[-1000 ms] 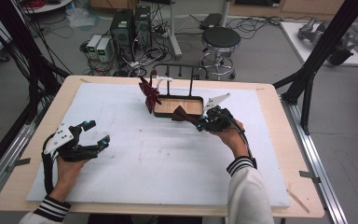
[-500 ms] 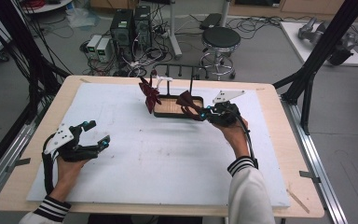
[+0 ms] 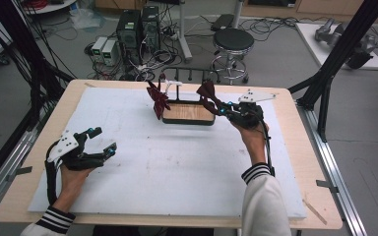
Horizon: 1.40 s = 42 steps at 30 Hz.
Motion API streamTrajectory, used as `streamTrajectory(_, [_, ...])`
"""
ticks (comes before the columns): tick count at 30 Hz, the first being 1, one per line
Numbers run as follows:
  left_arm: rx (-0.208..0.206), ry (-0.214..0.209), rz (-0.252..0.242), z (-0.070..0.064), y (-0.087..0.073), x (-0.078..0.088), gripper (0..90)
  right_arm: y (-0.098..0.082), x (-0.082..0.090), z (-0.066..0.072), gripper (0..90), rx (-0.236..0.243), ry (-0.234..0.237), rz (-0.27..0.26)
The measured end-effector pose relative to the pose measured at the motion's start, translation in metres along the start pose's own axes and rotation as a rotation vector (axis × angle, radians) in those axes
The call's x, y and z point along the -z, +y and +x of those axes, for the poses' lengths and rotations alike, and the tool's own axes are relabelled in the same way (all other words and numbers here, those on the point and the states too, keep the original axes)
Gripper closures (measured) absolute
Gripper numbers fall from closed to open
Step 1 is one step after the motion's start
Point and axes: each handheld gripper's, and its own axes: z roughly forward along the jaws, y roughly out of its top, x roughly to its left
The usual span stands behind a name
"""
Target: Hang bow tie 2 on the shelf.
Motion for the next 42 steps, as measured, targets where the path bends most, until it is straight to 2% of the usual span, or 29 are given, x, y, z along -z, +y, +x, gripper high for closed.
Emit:
streamTrajectory(5, [0.0,0.003,0.005,0.0,-0.001,0.0,15.8,0.0,0.003,-0.004,80.7,-0.03,-0.016,-0.032])
streamTrajectory(10, [0.0,0.003,0.006,0.001,-0.001,-0.001,15.7,-0.001,0.002,-0.006,80.7,-0.034,-0.033,-0.06])
streamTrajectory(23, [0.003,0.007,0.007,0.001,-0.002,-0.001,15.8,-0.001,0.001,-0.008,80.7,-0.099,-0.042,-0.13])
streamTrajectory(31, [0.003,0.006,0.009,0.001,-0.002,-0.001,15.8,0.009,0.0,-0.007,80.7,-0.085,-0.084,-0.157])
streamTrajectory(37, [0.002,0.006,0.008,0.002,-0.002,0.0,15.8,0.017,-0.002,-0.008,80.6,-0.116,-0.117,-0.199])
streamTrajectory(39, [0.003,0.006,0.006,0.002,-0.002,0.0,15.8,0.016,-0.002,-0.009,80.6,-0.146,-0.124,-0.224])
streamTrajectory(42, [0.002,0.005,0.006,0.002,-0.002,0.0,15.8,0.014,-0.002,-0.012,80.5,-0.169,-0.143,-0.228])
